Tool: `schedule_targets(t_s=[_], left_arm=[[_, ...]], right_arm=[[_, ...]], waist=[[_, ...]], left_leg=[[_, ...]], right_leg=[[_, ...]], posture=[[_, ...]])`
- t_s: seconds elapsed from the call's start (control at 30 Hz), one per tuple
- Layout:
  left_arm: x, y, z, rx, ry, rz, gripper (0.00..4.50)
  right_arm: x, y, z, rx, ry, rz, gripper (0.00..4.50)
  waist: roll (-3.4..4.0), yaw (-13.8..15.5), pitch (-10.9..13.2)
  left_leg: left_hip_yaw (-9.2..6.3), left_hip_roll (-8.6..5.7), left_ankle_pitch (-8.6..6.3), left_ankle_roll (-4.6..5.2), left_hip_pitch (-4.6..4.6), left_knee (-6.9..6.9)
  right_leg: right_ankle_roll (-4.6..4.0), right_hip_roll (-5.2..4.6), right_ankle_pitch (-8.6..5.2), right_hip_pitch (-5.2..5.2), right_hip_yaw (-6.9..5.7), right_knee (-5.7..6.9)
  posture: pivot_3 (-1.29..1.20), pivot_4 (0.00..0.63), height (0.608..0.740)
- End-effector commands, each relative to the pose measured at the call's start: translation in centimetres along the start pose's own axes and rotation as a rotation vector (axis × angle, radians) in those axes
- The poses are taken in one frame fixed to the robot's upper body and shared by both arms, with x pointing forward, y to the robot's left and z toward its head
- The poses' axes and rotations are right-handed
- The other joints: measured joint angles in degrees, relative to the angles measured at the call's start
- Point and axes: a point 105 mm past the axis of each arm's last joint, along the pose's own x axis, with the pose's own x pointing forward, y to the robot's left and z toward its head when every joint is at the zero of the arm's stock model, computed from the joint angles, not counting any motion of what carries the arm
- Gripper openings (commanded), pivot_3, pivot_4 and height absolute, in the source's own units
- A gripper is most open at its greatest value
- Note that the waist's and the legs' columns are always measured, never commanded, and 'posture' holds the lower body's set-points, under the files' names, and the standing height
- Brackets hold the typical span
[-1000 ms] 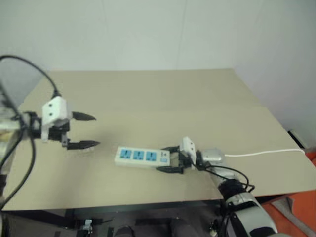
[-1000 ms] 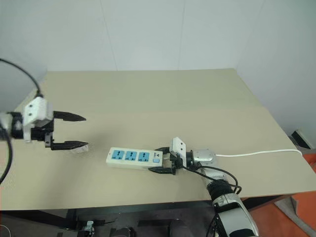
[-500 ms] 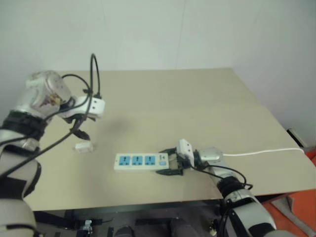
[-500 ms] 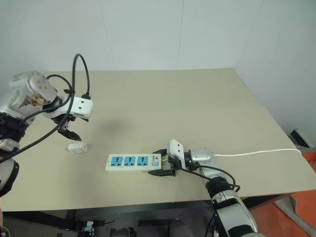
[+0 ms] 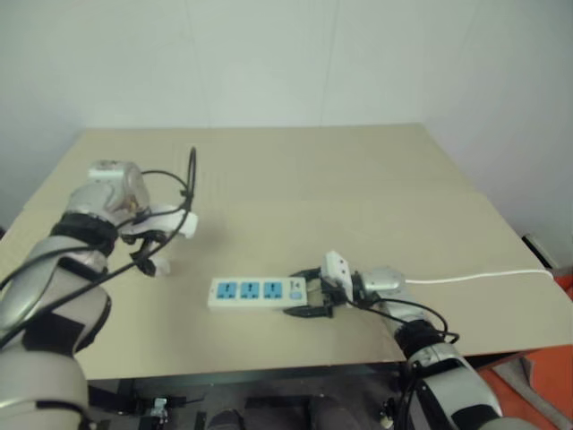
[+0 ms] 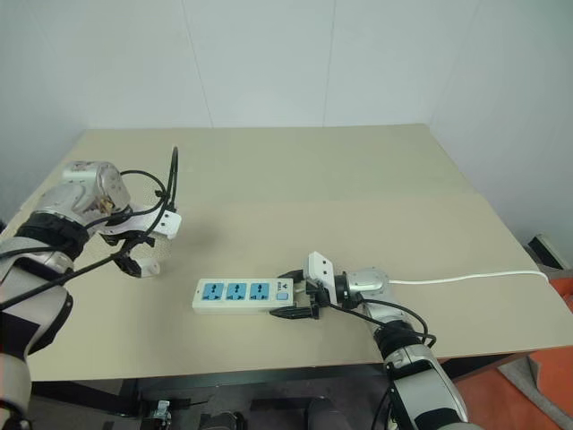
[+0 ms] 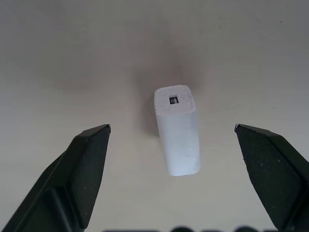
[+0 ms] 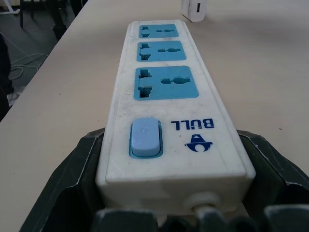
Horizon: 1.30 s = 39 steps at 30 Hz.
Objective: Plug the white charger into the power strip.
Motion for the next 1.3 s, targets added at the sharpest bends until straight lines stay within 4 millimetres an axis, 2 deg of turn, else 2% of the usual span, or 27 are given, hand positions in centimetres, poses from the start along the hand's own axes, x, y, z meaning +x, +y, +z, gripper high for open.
schedule_targets(t_s=[0.03,0.2,0.33,0.6,0.73,0.8,0.9,0.97,1.03,1.1,1.13,1.23,1.3], left_arm=[[0.3,0.2,-0.1,-0.014,-0.005,0.013,4.5],[2.0,0.2,0.2,-0.039,-0.01,0.022,4.5],[2.8,0.1,0.3,-0.049,-0.016,0.021,3.61],[3.0,0.1,0.5,-0.032,-0.02,0.028,1.07],[1.9,0.5,1.3,-0.014,-0.076,0.049,1.02],[0.4,1.4,2.6,-0.009,-0.156,0.102,1.02],[-3.1,3.2,5.7,0.019,-0.386,0.236,1.02],[-6.2,4.4,8.4,0.025,-0.644,0.36,1.02],[-9.9,4.7,10.8,0.049,-0.988,0.459,1.02],[-13.7,4.9,12.0,0.0,-1.34,0.572,1.02],[-14.8,4.5,12.1,-0.015,-1.441,0.562,1.02],[-14.2,2.1,12.6,-0.015,-1.471,0.274,1.02],[-13.6,0.3,13.1,-0.003,-1.54,0.176,1.02]], right_arm=[[0.2,0.1,0.3,-0.001,-0.011,-0.001,3.41],[0.3,0.1,0.3,0.004,-0.019,-0.008,3.41],[0.2,0.2,0.4,0.006,-0.023,-0.014,3.41],[0.1,0.2,0.5,0.008,-0.023,-0.026,3.41],[0.1,0.1,0.5,0.008,-0.023,-0.029,3.41],[0.2,0.2,0.5,0.009,-0.024,-0.026,3.41],[0.3,0.4,0.4,0.012,-0.024,-0.014,3.41],[0.3,0.4,0.5,0.012,-0.025,-0.009,3.41],[0.4,0.4,0.5,0.012,-0.027,-0.005,3.41],[0.5,0.4,0.5,0.012,-0.028,-0.003,3.41],[0.5,0.4,0.5,0.012,-0.029,-0.002,3.41],[0.6,0.5,0.5,0.015,-0.031,0.001,3.41],[0.7,0.6,0.4,0.02,-0.031,0.007,3.41]], waist=[[0.0,0.0,0.0],[0.0,-0.02,0.0],[0.0,-0.01,0.0],[0.0,0.04,0.0],[0.0,0.05,0.0],[0.0,0.06,0.0],[-0.04,0.4,0.02],[-0.05,0.59,0.02],[-0.05,0.5,0.02],[-0.05,0.4,0.02],[-0.04,0.35,0.02],[-0.04,-0.33,0.02],[0.06,-0.53,-0.03]], left_leg=[[0.0,0.0,0.0,0.0,0.0,0.0],[-0.01,0.0,0.0,0.0,0.01,0.0],[-0.02,-0.01,0.0,0.0,0.0,0.0],[-0.02,-0.02,0.0,0.0,0.01,0.0],[-0.02,-0.02,0.0,0.0,0.01,0.01],[-0.02,-0.02,0.0,0.0,0.01,0.01],[-0.05,-0.02,0.0,0.0,-0.04,0.04],[-0.08,-0.02,0.0,0.0,-0.05,0.05],[-0.06,-0.01,0.0,0.0,-0.05,0.05],[-0.02,-0.01,-0.01,0.02,0.0,0.02],[-0.05,0.0,-0.01,0.02,-0.01,0.02],[-0.05,-0.01,-0.02,0.03,0.01,0.02],[-0.06,-0.03,-0.02,0.03,0.06,0.0]], right_leg=[[0.0,0.0,0.0,0.0,0.0,0.01],[0.0,0.0,0.0,0.0,0.0,0.04],[0.01,0.0,-0.01,0.0,0.0,0.04],[0.02,0.0,-0.01,0.01,0.0,0.04],[0.01,0.0,-0.01,0.01,0.0,0.05],[0.01,0.0,-0.01,0.01,0.0,0.05],[0.02,-0.01,-0.01,0.01,-0.04,0.04],[0.02,-0.01,-0.01,0.01,-0.07,0.03],[0.02,-0.02,-0.01,0.01,-0.05,0.03],[0.01,-0.04,0.0,0.01,-0.02,0.05],[0.0,-0.04,0.01,0.02,-0.04,0.06],[-0.04,-0.03,0.03,0.02,-0.03,0.14],[-0.03,-0.03,0.03,0.05,-0.02,0.16]], posture=[[0.0,0.15,0.74],[0.0,0.15,0.74],[0.0,0.15,0.74],[0.0,0.15,0.74],[0.0,0.15,0.74],[0.0,0.15,0.74],[0.0,0.15,0.74],[0.0,0.15,0.74],[0.0,0.15,0.74],[0.0,0.15,0.74],[0.0,0.15,0.74],[0.0,0.15,0.74],[0.0,0.15,0.74]])
